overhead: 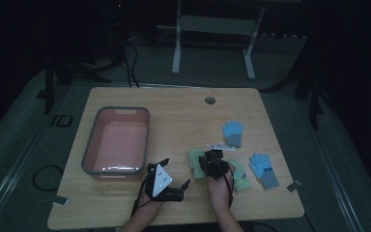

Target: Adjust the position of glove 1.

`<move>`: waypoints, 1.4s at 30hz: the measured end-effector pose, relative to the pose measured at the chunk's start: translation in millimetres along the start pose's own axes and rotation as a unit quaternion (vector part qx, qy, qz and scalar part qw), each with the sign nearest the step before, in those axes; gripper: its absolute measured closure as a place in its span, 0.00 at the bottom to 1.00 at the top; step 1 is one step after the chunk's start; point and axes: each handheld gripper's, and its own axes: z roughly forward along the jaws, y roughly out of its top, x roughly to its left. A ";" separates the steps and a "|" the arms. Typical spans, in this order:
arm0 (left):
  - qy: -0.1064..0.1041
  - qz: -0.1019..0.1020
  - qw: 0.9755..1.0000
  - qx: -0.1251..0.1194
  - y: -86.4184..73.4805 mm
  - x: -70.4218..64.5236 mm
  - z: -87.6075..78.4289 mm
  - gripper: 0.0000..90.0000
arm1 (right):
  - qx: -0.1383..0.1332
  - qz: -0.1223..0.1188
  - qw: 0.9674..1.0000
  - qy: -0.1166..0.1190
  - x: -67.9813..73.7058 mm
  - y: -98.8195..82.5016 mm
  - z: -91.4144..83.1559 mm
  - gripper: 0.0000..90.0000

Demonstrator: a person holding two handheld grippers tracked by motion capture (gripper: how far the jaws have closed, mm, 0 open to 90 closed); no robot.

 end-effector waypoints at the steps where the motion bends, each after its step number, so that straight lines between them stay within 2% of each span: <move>1: -0.002 -0.001 1.000 0.000 -0.1 0.6 -0.3 0.02 | 0.003 0.000 1.000 -0.006 -0.9 -1.7 3.6 0.97; 3: -0.003 -0.005 1.000 0.000 -0.2 1.4 -0.4 0.02 | 0.016 0.001 1.000 -0.009 -2.5 -5.0 11.2 0.95; 5: -0.002 -0.005 1.000 0.000 -0.2 1.5 -0.3 0.02 | 0.014 0.004 1.000 -0.011 -3.1 -7.2 14.0 0.93; 7: -0.002 -0.004 1.000 0.000 -0.1 1.0 -0.2 0.02 | 0.015 -0.006 1.000 -0.014 -1.8 -6.6 14.5 0.88; 10: -0.002 -0.002 1.000 -0.001 -0.1 0.8 -0.2 0.02 | 0.011 -0.004 1.000 -0.006 -3.8 -4.1 11.7 0.79; 16: -0.003 -0.005 1.000 0.000 -0.2 1.3 -0.2 0.02 | -0.022 -0.033 0.999 0.000 -11.6 12.6 -6.4 0.70; 19: -0.003 -0.005 1.000 0.000 -0.2 1.4 -0.2 0.02 | -0.034 -0.064 0.997 0.007 -18.3 22.5 -15.6 0.68; 21: -0.002 -0.005 1.000 -0.001 -0.2 1.2 -0.2 0.02 | -0.028 -0.081 0.996 0.023 -25.5 27.0 -18.6 0.69; 22: -0.002 -0.004 1.000 -0.001 -0.2 1.0 -0.2 0.02 | -0.027 -0.093 0.995 0.019 -29.0 27.9 -20.0 0.69; 23: 0.000 -0.001 1.000 -0.001 -0.1 0.6 -0.2 0.01 | -0.024 -0.096 0.995 0.021 -33.5 28.6 -21.3 0.69; 24: 0.000 0.001 1.000 -0.001 -0.1 -0.2 -0.1 0.02 | -0.020 -0.093 0.995 0.033 -38.8 29.0 -23.0 0.69; 28: 0.003 0.012 1.000 0.000 0.1 -2.1 -0.2 0.02 | -0.005 -0.106 0.994 0.040 -57.2 25.4 -32.1 0.70; 31: 0.002 0.007 1.000 0.000 0.1 -1.0 -0.1 0.02 | 0.007 -0.110 0.993 0.053 -71.9 18.8 -39.6 0.71; 35: 0.001 0.003 1.000 0.001 0.1 -0.1 -0.1 0.02 | 0.024 -0.136 0.989 0.055 -87.8 4.8 -49.7 0.71; 39: 0.002 0.004 1.000 0.001 0.1 -0.3 0.0 0.02 | 0.034 -0.138 0.988 0.062 -104.3 -8.7 -56.4 0.72; 42: 0.002 0.004 1.000 0.002 0.1 -0.2 0.1 0.02 | 0.040 -0.142 0.987 0.070 -115.2 -17.1 -56.2 0.68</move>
